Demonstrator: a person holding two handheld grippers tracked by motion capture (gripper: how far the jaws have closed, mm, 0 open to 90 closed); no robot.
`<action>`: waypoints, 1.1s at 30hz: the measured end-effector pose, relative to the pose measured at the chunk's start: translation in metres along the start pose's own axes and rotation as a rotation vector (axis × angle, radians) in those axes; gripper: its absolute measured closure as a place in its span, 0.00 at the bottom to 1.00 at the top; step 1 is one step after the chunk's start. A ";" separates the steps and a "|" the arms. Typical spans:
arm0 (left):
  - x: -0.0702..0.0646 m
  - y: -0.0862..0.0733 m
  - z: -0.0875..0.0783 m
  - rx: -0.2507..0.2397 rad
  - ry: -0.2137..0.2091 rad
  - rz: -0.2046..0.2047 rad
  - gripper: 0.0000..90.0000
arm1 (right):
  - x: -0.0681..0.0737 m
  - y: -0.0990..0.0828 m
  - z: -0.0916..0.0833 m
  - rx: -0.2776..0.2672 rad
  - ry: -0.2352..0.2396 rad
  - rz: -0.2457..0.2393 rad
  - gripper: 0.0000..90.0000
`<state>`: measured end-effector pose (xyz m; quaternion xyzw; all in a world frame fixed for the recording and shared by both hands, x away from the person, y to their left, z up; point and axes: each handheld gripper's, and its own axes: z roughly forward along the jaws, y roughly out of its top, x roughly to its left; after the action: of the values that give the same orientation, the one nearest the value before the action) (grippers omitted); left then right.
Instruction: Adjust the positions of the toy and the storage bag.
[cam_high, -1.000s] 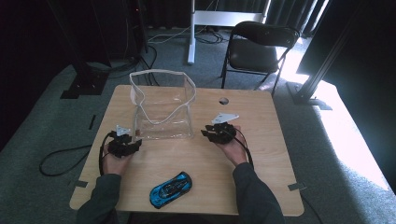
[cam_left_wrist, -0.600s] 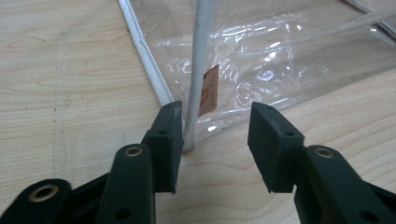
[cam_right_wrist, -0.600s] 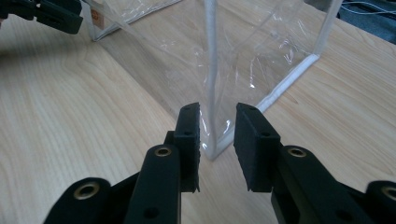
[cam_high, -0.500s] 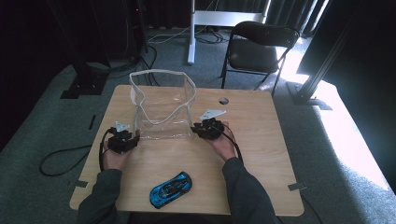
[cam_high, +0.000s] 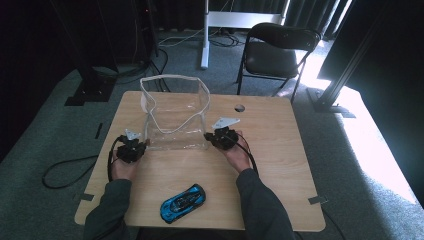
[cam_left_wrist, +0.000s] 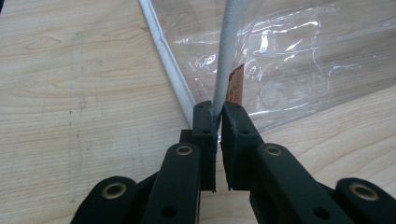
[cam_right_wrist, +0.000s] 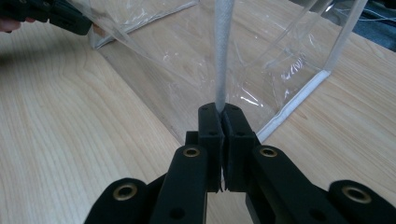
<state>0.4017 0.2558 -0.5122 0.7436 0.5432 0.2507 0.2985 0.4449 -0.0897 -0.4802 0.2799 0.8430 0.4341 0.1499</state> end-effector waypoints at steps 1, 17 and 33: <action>-0.001 0.000 0.000 0.000 -0.003 0.006 0.94 | 0.000 -0.001 -0.002 0.002 -0.005 -0.007 0.98; -0.045 0.004 0.003 -0.014 -0.116 0.077 0.95 | -0.007 -0.034 -0.052 0.022 -0.072 0.006 0.98; -0.091 0.004 0.000 -0.016 -0.208 0.162 0.95 | -0.008 -0.068 -0.098 0.010 -0.130 0.032 0.98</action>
<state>0.3787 0.1678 -0.5132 0.8046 0.4455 0.1997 0.3379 0.3794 -0.1898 -0.4791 0.3218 0.8291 0.4132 0.1959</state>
